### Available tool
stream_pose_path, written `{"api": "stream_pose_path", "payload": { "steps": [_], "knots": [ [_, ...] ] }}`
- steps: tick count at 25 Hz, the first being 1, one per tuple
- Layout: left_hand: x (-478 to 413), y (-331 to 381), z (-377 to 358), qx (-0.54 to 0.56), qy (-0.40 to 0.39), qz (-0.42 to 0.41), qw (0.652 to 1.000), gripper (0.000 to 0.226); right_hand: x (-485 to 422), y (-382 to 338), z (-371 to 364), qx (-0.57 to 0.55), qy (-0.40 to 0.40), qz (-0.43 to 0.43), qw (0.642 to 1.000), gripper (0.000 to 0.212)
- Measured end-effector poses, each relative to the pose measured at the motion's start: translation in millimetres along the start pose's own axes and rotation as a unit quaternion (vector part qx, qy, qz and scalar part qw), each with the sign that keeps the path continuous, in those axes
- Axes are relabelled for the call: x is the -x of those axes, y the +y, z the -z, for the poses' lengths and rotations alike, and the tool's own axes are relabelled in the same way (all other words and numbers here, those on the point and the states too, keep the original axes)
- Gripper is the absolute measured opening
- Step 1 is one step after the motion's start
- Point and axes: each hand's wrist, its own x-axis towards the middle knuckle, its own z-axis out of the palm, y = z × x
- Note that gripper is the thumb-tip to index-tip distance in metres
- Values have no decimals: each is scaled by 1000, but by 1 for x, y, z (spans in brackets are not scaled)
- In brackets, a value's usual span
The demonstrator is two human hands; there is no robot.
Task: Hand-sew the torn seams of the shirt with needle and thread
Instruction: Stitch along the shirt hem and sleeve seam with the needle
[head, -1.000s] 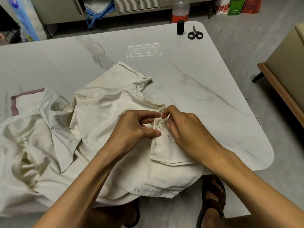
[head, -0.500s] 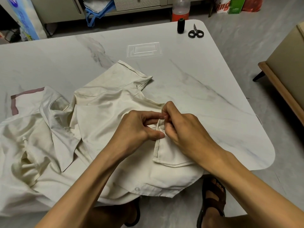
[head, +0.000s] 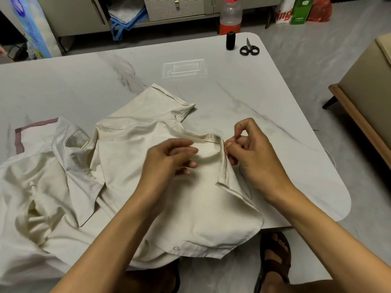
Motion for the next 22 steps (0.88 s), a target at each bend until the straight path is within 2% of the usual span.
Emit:
{"api": "stream_pose_path", "payload": {
  "steps": [3, 6, 11, 16, 22],
  "knots": [
    [7, -2, -21, 127, -79, 72, 986, 15, 1, -2, -3, -78, -25, -19, 996, 25],
    [11, -2, -35, 197, -98, 84, 972, 11, 2, -1, -4, -85, -33, -19, 996, 25],
    [11, -3, -42, 207, -80, 85, 971, 17, 2, 0, -3, -51, -29, -9, 998, 22],
    [10, -3, -44, 215, -72, 87, 970, 5, 3, -2, -3, -29, -30, -5, 999, 21],
    [8, -6, -44, 220, -83, 100, 967, 10, 4, -4, -3, -36, -33, -15, 999, 20]
  ]
}}
